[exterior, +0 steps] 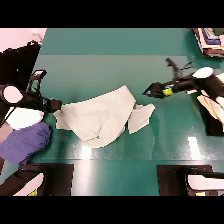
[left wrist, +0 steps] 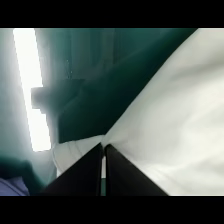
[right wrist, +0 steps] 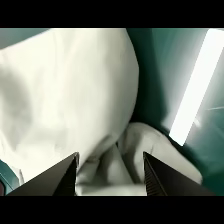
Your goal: Fold the shirts.
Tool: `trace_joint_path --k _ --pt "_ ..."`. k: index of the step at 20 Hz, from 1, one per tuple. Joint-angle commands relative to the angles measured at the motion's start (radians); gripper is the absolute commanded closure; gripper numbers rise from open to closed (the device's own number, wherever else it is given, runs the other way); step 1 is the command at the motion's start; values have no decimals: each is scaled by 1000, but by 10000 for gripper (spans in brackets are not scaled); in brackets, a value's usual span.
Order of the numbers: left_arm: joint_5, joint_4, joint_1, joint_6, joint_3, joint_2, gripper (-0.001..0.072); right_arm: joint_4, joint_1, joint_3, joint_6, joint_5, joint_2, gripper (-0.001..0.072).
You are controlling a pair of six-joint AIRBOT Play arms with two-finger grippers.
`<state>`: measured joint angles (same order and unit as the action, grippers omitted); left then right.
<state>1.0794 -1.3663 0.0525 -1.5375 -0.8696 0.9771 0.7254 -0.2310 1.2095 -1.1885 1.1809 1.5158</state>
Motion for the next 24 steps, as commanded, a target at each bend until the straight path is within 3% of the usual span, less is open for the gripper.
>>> trace_joint_path --k 1,5,6,7,8,12,17,20,24 --pt "-1 -3 -3 -1 -1 -1 681 0 -98 114 2 1 167 245" --pt "-1 -2 -3 -1 -1 -1 681 3 -147 238 0 61 292 288" --pt "-1 3 -3 -1 -1 -1 682 3 -148 258 0 76 310 393" --pt "-1 13 -3 -1 -1 -1 682 3 -149 270 1 79 316 648" --pt "0 22 -3 -1 -1 -1 681 3 -149 278 4 72 315 695" --pt "46 59 -3 0 -78 -1 683 11 -107 342 4 70 221 696" --pt "185 86 -3 1 -541 -1 682 30 -3 498 3 118 -83 697" --pt "223 149 -3 1 -842 -1 682 172 27 616 -23 166 -260 696" --pt "223 274 -3 1 -1080 -1 682 320 32 711 -90 200 -427 696"
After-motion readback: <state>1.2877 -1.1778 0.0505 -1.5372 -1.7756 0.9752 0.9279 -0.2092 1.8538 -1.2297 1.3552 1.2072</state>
